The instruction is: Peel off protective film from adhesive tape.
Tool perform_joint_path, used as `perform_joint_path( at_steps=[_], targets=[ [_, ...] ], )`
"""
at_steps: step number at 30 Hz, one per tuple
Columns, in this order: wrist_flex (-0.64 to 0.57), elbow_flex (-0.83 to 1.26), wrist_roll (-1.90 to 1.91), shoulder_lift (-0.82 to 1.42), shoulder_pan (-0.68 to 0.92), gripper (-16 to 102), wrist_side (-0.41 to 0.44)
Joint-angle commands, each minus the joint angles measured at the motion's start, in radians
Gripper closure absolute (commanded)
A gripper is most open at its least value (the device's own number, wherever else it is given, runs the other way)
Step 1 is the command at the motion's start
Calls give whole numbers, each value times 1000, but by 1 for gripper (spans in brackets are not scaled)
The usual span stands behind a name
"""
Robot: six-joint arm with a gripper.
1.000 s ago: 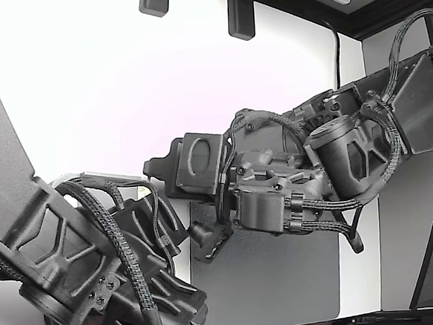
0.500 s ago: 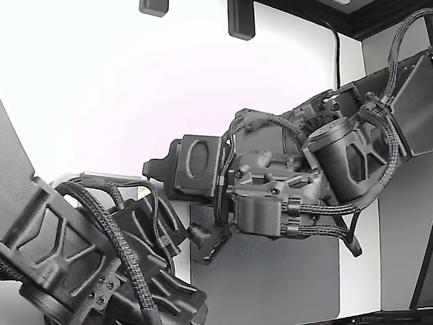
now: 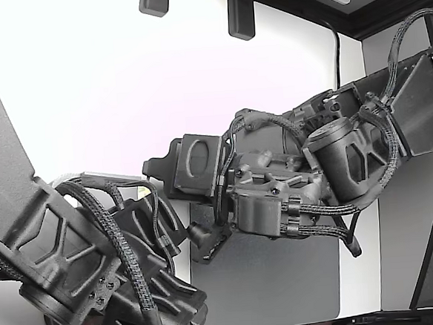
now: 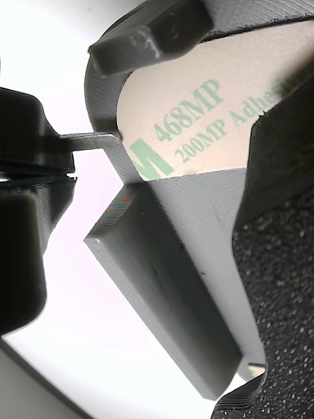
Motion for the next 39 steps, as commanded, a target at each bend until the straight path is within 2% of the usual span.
perform_joint_path(
  at_steps=[1,39],
  targets=[
    [-5,-23,2,15,-8,97,5],
    [0,-29,3,9,0,97,15]
  ],
)
